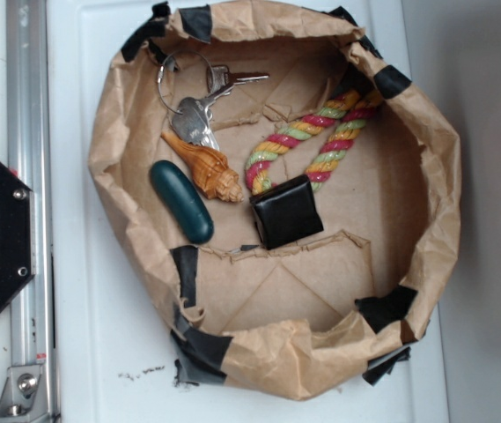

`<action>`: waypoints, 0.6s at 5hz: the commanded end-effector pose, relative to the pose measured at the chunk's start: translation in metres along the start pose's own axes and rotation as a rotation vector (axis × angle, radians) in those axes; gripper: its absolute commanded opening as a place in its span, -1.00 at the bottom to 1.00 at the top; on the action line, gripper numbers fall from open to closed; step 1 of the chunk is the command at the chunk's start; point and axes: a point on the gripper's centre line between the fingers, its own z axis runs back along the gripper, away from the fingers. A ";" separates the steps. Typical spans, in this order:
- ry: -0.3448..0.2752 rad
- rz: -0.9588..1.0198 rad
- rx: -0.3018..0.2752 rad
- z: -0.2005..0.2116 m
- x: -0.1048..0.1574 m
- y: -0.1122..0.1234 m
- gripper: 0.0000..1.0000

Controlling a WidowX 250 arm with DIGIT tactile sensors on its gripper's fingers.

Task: Grab the black box.

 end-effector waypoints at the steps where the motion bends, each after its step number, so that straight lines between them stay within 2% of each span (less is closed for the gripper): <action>1: 0.000 0.000 0.000 0.000 0.000 0.000 1.00; 2: -0.015 0.153 0.056 -0.038 0.046 0.001 1.00; 3: 0.027 0.235 0.069 -0.072 0.088 0.008 1.00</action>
